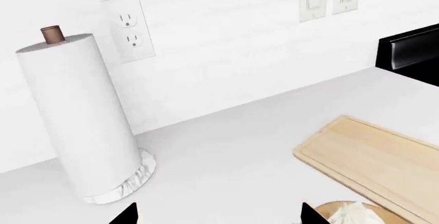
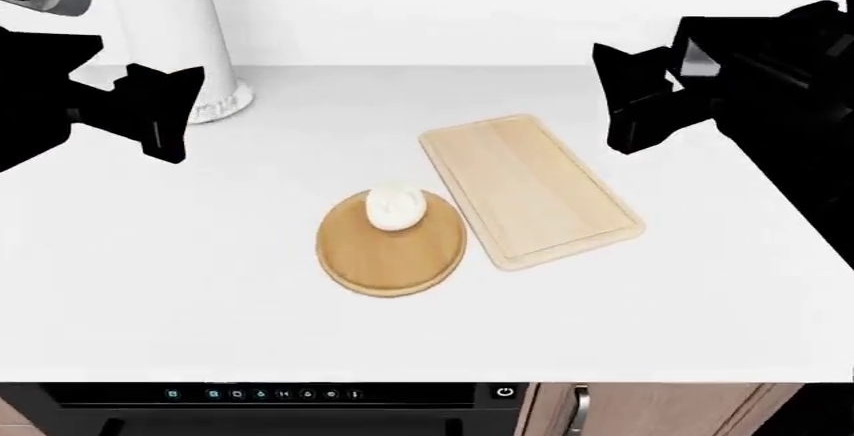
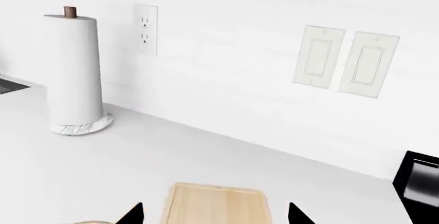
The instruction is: Pick the dumpling from the plate and place it on the cutting board. Then pick the condiment bottle from the cabinet and place it next to the cutting board.
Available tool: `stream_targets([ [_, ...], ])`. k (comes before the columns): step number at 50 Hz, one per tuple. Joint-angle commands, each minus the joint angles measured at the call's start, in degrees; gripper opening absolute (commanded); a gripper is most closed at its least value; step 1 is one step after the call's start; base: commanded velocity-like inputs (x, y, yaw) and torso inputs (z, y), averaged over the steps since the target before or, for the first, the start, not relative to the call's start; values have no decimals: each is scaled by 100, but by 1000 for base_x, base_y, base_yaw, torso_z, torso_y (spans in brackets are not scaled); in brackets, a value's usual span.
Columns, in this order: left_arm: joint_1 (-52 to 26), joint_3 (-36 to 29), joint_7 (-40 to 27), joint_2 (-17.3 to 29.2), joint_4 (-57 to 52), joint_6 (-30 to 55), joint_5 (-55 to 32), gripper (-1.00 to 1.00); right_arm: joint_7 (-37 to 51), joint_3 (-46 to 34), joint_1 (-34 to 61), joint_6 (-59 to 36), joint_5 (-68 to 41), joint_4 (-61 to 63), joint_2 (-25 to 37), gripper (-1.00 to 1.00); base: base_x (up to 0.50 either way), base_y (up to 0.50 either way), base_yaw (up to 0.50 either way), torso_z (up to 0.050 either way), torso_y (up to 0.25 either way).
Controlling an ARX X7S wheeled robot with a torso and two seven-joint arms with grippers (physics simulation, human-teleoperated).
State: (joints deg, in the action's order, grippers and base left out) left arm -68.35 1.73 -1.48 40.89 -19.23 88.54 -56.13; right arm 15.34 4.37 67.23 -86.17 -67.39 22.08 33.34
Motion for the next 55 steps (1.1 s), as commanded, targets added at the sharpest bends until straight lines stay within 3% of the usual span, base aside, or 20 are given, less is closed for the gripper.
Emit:
stream_targets([
  [1, -24, -47, -258, 78, -5, -21, -461, 100, 267, 60, 54, -39, -296, -96, 19, 100, 500, 0, 0, 0, 0],
  [19, 59, -38, -600, 220, -4, -91, -981, 100, 390, -76, 39, 103, -503, -103, 173, 100, 491, 176, 0, 0, 1],
  [37, 74, -159, -804, 315, 46, -242, -1264, 100, 482, -132, 18, 138, -852, -64, 287, 100, 72, 15, 0, 0, 0],
  [40, 76, -180, -828, 334, 52, -265, -1296, 100, 1277, 18, 58, -287, -2131, -408, 255, 100, 0, 0, 0, 0, 4],
  [45, 89, -206, -875, 361, 57, -297, -1353, 100, 2122, -689, 53, -90, -4301, -477, 721, 100, 0, 0, 0, 0, 0],
  [55, 153, -238, -939, 423, 53, -384, -1447, 100, 2692, -1842, 19, 506, -6133, -254, 1320, 100, 0, 0, 0, 0, 0],
])
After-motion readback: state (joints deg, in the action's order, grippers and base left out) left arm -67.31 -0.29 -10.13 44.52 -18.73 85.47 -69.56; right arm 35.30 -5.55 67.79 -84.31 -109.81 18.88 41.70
